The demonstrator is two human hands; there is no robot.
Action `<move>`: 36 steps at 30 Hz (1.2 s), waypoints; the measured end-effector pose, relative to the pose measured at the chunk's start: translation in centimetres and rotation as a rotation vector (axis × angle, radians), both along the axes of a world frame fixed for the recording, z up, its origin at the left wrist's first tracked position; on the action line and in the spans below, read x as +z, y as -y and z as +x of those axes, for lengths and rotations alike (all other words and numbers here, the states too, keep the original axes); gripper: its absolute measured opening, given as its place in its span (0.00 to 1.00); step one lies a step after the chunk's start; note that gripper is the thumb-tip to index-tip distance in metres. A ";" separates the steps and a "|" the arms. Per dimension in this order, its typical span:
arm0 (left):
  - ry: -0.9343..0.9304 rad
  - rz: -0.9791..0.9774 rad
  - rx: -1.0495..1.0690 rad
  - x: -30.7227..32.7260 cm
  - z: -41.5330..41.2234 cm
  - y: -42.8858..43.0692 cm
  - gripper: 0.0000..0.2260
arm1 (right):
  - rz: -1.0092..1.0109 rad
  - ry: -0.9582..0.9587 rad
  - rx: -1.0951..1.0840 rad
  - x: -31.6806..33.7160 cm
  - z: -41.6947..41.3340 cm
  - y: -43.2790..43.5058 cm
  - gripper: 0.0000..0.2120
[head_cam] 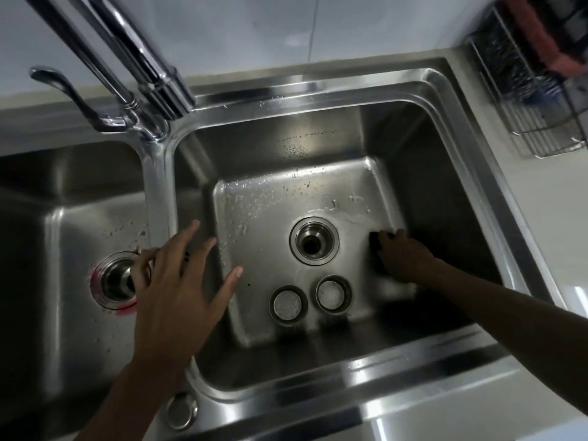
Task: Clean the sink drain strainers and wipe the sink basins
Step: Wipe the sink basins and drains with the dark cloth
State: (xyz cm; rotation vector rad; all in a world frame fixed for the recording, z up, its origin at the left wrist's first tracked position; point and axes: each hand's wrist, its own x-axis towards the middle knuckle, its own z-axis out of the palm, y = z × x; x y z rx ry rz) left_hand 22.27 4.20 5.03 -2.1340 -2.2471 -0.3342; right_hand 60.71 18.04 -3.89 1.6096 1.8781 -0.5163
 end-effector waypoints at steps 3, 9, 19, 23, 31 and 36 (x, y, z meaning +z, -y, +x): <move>0.003 0.030 0.011 -0.4 -0.1 0.1 0.29 | -0.034 -0.063 -0.121 -0.5 1.0 -0.1 0.27; 0.048 0.003 0.028 -0.2 0.4 0.2 0.29 | 0.408 -0.221 -0.452 -2.3 -7.4 -7.8 0.23; 0.067 -0.048 0.031 0.4 0.1 0.1 0.27 | 0.171 -0.454 0.130 -2.6 -26.7 -3.0 0.30; 0.085 -0.068 0.048 0.7 0.3 0.1 0.25 | 0.005 -0.470 0.280 -1.5 -29.5 -0.4 0.33; 0.011 0.016 0.048 0.5 0.5 0.1 0.22 | -0.178 -0.467 0.317 1.4 -25.8 10.5 0.32; 0.000 0.057 0.040 0.1 0.4 0.1 0.22 | -0.202 -0.523 0.352 3.2 -25.1 12.5 0.15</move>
